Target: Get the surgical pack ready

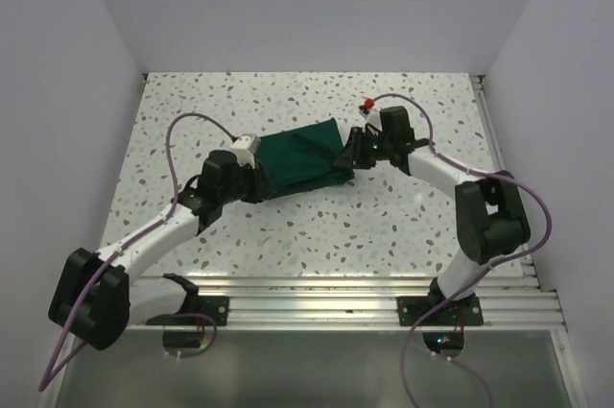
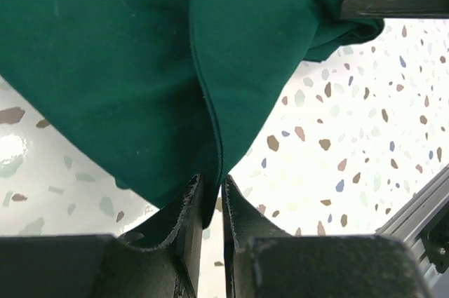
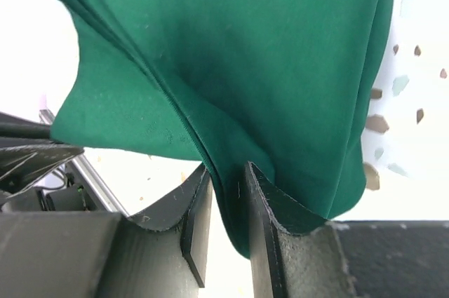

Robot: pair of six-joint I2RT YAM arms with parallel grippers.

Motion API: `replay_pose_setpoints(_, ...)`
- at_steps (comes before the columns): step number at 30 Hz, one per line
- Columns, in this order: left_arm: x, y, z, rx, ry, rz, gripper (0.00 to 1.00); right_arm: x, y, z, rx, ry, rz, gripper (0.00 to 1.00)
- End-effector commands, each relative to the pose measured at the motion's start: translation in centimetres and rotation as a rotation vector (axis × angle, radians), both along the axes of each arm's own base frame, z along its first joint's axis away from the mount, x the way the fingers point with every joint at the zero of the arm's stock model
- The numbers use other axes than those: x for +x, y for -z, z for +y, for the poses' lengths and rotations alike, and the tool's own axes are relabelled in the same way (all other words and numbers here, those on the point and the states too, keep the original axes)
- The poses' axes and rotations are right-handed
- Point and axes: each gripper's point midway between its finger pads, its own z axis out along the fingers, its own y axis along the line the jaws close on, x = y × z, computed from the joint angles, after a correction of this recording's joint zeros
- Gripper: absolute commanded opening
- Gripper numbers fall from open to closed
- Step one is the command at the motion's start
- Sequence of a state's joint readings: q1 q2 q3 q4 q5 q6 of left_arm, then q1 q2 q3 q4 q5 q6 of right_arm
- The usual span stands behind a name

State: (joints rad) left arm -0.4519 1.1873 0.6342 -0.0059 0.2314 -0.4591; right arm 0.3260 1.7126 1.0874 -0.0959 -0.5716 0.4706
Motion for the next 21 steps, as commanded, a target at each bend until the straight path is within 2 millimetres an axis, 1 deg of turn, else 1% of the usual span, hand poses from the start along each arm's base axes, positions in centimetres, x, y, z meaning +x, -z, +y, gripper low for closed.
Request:
replay_pose_setpoints(1, -0.9, 0.1, 0.9, 0.042, -0.015, -0.009, 0.19, -0.4, -3.3, -0.2, 0.035, -0.013, -0.105, 0.29)
replay_pose_setpoints(2, -1.0, 0.1, 1.1, 0.050, -0.022, -0.012, 0.19, -0.5, -3.2, -0.3, 0.027, -0.011, -0.109, 0.26)
replay_pose_setpoints(3, -1.2, 0.2, 1.3, 0.056, -0.025, -0.010, 0.20, -0.9, -2.7, -0.5, 0.018, -0.009, -0.100, 0.24)
replay_pose_setpoints(5, -1.6, 0.5, 1.7, 0.073, -0.030, 0.003, 0.20, -1.2, -2.5, -0.9, 0.002, -0.004, -0.105, 0.24)
replay_pose_setpoints(10, -2.4, 1.8, 2.4, 0.101, -0.047, 0.044, 0.21, -2.1, -0.5, -2.0, -0.048, 0.032, -0.074, 0.22)
replay_pose_setpoints(11, -2.7, 2.3, 2.5, 0.106, -0.047, 0.057, 0.21, -2.2, -0.4, -2.2, -0.052, 0.039, -0.074, 0.21)
replay_pose_setpoints(12, -3.0, 2.8, 2.7, 0.113, -0.050, 0.071, 0.21, -2.6, 0.3, -2.5, -0.066, 0.052, -0.065, 0.21)
replay_pose_setpoints(13, -3.1, 2.8, 2.6, 0.114, -0.048, 0.071, 0.21, -2.7, 0.6, -2.8, -0.074, 0.065, -0.062, 0.19)
replay_pose_setpoints(14, -3.3, 3.2, 2.7, 0.118, -0.047, 0.079, 0.20, -3.3, 1.0, -3.0, -0.081, 0.071, -0.055, 0.18)
replay_pose_setpoints(15, -3.6, 3.5, 2.8, 0.125, -0.048, 0.088, 0.20, -3.3, 1.2, -3.4, -0.093, 0.092, -0.060, 0.18)
replay_pose_setpoints(16, -3.8, 3.7, 2.9, 0.127, -0.050, 0.092, 0.20, -3.7, 1.8, -3.8, -0.108, 0.101, -0.049, 0.18)
replay_pose_setpoints(18, -4.1, 4.0, 2.9, 0.129, -0.049, 0.101, 0.20, -4.0, 1.6, -4.2, -0.116, 0.112, -0.064, 0.18)
replay_pose_setpoints(20, -4.2, 4.1, 2.9, 0.129, -0.056, 0.104, 0.19, -4.2, 2.1, -4.9, -0.144, 0.135, -0.058, 0.22)
replay_pose_setpoints(21, -4.3, 4.2, 3.0, 0.135, -0.060, 0.110, 0.19, -4.4, 2.0, -5.0, -0.151, 0.139, -0.063, 0.25)
